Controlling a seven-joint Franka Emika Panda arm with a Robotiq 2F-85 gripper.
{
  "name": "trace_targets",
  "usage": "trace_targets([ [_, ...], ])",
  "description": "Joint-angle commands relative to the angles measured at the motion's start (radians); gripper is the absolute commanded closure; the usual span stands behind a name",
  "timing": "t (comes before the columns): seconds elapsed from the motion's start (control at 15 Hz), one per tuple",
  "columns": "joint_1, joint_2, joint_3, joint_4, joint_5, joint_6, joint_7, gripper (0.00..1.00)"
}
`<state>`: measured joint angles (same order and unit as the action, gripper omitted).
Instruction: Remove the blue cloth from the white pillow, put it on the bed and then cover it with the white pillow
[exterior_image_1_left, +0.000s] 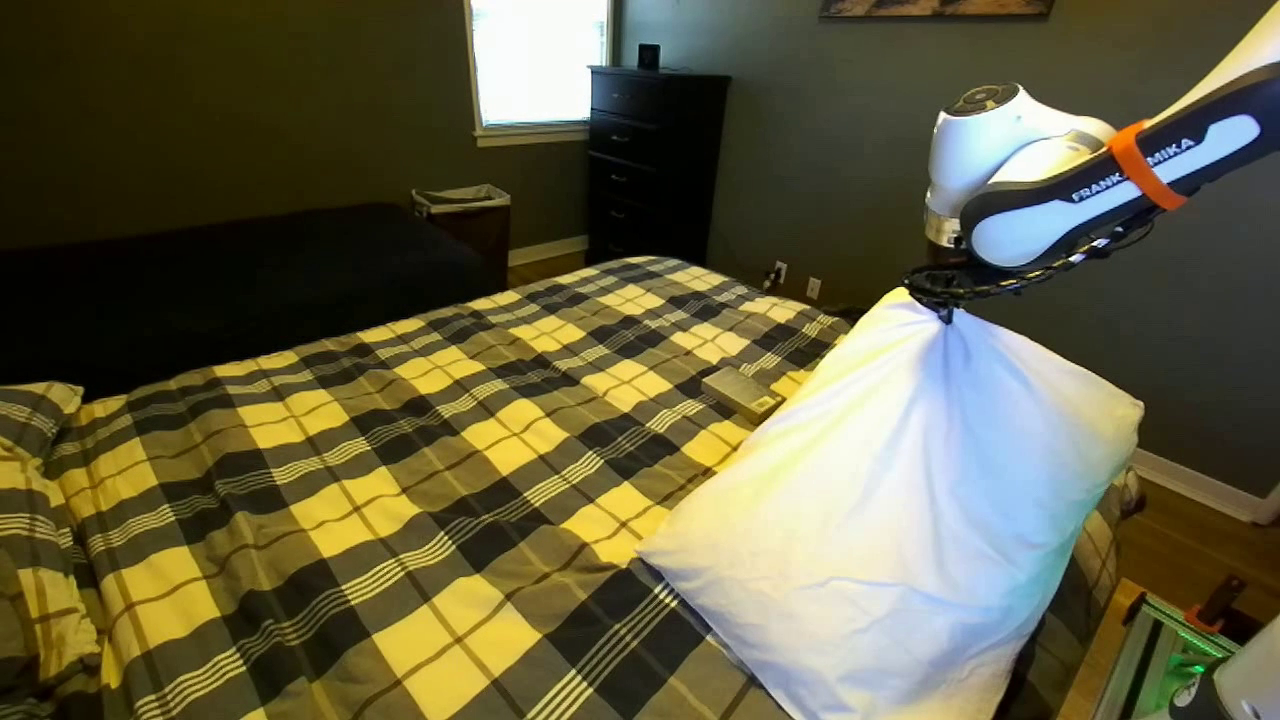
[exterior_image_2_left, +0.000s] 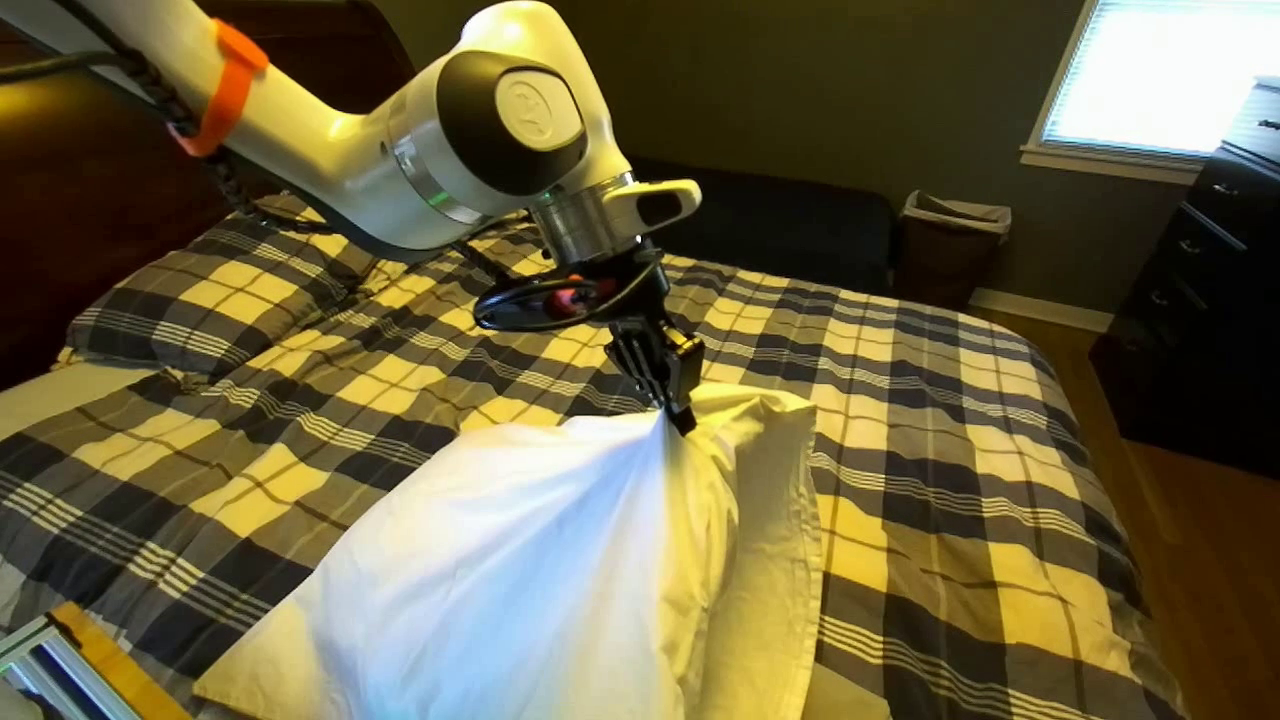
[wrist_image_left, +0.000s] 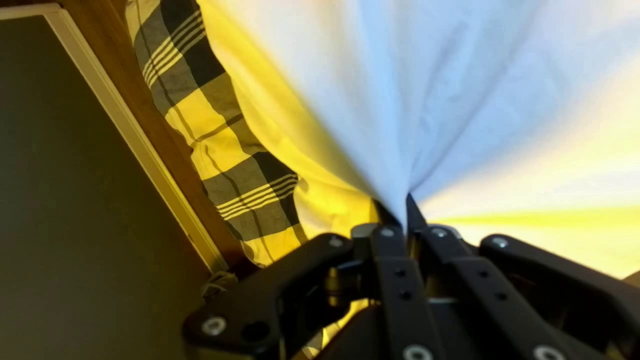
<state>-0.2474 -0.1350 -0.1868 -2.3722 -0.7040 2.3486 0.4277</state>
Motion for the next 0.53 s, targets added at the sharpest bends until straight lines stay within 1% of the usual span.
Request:
trace_targets([
  [0.0,-0.002,0.0,0.003,0.001,0.002,-0.002,-0.001,0.99],
  [0.2,-0.028,0.012,-0.021,0.016,-0.009,-0.017,0.004,0.99],
  [0.47,-0.064,0.011,-0.05,0.018,-0.055,-0.003,0.016,0.99],
])
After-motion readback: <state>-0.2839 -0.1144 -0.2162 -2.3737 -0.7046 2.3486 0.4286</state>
